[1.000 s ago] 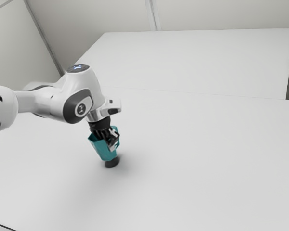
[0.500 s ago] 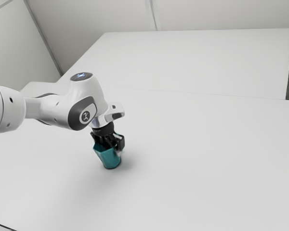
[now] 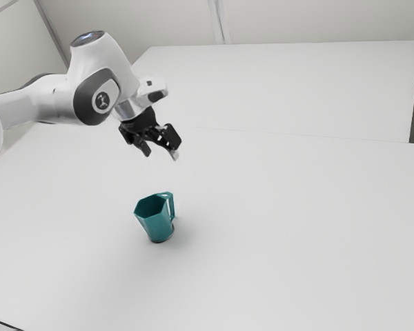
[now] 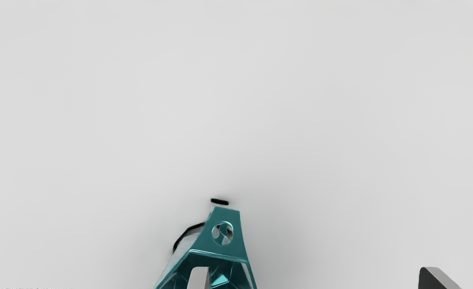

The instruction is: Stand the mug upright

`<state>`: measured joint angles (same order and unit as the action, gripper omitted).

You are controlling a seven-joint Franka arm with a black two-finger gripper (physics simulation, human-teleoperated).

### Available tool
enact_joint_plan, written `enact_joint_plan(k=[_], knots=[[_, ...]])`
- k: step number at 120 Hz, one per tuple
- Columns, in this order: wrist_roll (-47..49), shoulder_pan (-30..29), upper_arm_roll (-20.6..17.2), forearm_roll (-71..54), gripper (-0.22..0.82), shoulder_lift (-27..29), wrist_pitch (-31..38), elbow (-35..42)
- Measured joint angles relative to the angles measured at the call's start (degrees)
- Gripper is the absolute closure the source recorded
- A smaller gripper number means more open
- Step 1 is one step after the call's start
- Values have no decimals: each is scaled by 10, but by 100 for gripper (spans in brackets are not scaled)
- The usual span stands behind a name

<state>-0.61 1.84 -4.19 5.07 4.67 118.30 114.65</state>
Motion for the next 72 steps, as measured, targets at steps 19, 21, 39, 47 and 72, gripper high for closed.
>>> enact_joint_plan(k=[19,21,39,47,72], knots=[[-6,-12,21,-1,2,-18,-84,-103],[-7,-14,21,-1,1,-18,-93,-111],[-12,-16,22,-3,1,-17,-144,-140],[-14,-10,22,-3,1,-17,-157,-143],[-20,1,22,-3,0,-17,-178,-145]])
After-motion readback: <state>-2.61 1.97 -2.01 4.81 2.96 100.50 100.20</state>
